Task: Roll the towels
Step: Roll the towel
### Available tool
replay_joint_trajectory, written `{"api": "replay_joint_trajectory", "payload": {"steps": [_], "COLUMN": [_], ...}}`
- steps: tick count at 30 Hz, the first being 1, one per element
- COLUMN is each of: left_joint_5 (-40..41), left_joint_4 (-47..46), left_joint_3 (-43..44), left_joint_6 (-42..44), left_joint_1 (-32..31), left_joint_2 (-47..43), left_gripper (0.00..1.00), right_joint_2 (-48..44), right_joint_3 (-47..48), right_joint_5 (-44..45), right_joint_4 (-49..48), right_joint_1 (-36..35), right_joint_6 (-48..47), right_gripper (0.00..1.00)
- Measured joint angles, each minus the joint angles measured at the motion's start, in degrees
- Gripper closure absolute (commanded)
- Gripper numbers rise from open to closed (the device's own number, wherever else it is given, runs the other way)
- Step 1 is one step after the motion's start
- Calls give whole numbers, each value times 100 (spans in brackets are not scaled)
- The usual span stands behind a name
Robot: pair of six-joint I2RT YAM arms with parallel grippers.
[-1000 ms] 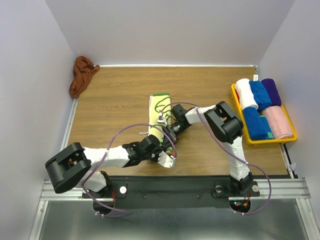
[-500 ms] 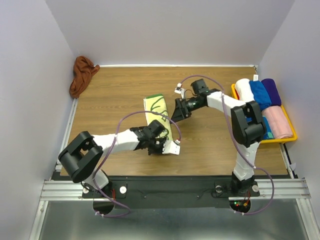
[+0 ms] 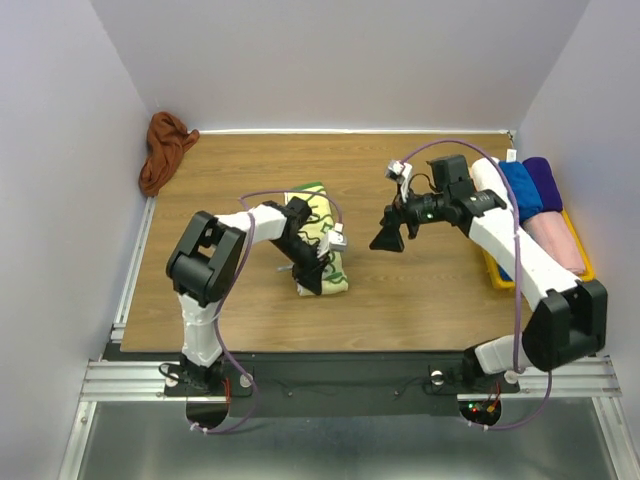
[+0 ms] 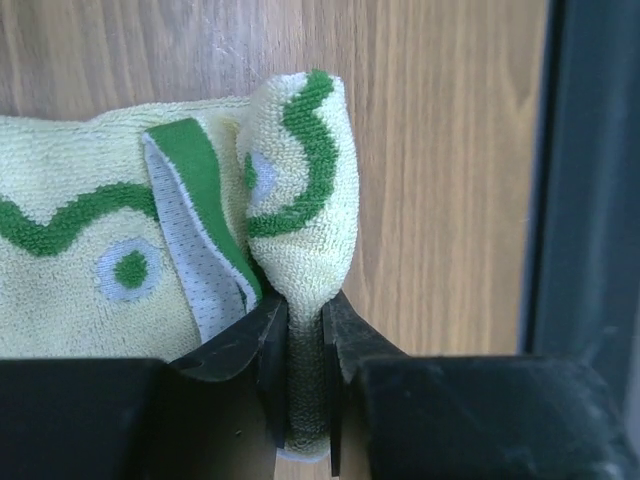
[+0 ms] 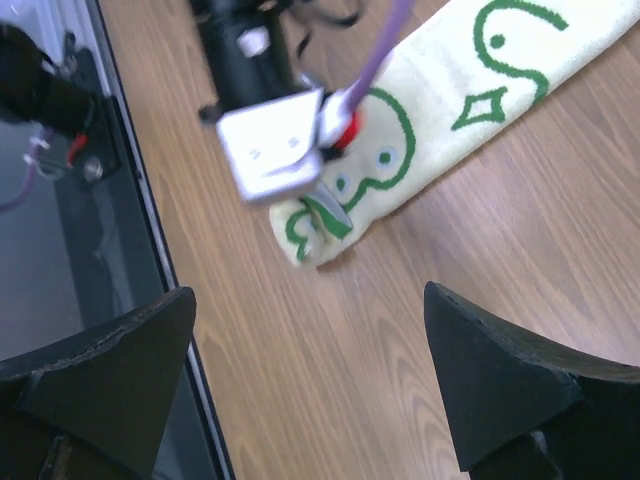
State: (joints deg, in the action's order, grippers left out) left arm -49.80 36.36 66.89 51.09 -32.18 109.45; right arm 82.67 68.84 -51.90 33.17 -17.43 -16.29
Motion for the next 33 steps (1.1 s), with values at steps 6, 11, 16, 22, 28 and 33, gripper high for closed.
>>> {"api": "replay_joint_trajectory", "payload": {"steps": [6, 11, 16, 22, 28, 33], "left_joint_5": [-892, -1228, -1255, -1294, -1338, -1331], "left_joint_4": [887, 1434, 1727, 1958, 2162, 2284], "left_joint_3": [649, 1010, 1152, 1233, 1318, 1351], "left_joint_6": [173, 203, 208, 240, 284, 345], "left_joint_1": [415, 575, 605, 629, 682, 717], "left_joint_2": [859, 1320, 1480, 1604, 1722, 1755], "left_gripper": [70, 69, 68, 67, 67, 61], "right_joint_2": [-337, 136, 496, 866, 1252, 1561], "right_joint_3": [-352, -575, -890, -1113, -1342, -1373], "right_joint_5": [927, 2302, 3209, 3823, 4079, 4068], "right_joint_4": [155, -107, -708, -1390, -1978, -2306], "right_joint_1": [-822, -2618, -3373, -3637, -3932, -3945], "right_joint_6": [-758, -1207, -1513, -1993, -2450, -2527], "right_gripper": [0, 0, 1, 5, 24, 62]}}
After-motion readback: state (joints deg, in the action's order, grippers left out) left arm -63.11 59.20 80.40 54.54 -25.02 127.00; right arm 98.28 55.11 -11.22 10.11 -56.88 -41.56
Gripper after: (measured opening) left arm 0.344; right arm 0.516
